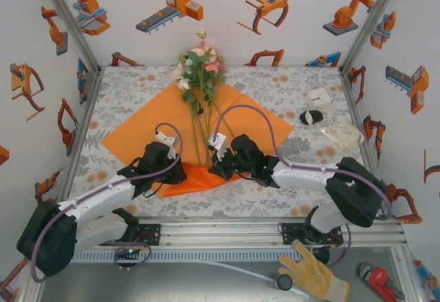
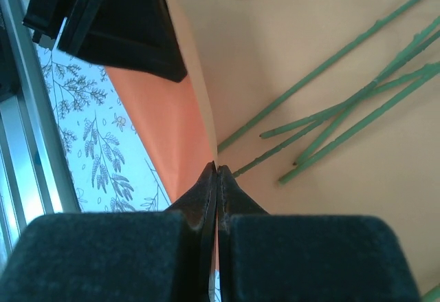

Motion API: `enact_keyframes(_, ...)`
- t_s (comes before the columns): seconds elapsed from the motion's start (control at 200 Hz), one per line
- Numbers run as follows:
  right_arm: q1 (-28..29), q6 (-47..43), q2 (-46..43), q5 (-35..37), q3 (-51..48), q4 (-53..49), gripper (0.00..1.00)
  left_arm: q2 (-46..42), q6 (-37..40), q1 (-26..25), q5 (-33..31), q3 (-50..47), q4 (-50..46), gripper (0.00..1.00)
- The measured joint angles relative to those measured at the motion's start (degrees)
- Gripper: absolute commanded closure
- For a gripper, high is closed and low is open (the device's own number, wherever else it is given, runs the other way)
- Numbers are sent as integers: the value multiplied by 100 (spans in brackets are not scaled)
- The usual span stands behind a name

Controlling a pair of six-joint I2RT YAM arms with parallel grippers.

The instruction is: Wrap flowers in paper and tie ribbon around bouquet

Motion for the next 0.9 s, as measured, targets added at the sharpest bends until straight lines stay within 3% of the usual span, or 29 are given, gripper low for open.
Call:
enact_keyframes(0.09,-109,0,114,39,79,-70,99,-81,0,2,-24,15,-35,44)
enact_keyframes(0.26,-249,0,391,142,138,-195,97,-647,22,0,-155,175,-358,34)
enact_keyframes(0.506,-317,131,586,518,140,-201,98,-1388,17,-245,-278,328,-883,31)
enact_keyframes(0.896,-363,280,782,1049,227,-140,98,-1187,-164,-398,-841,328,-1390,25)
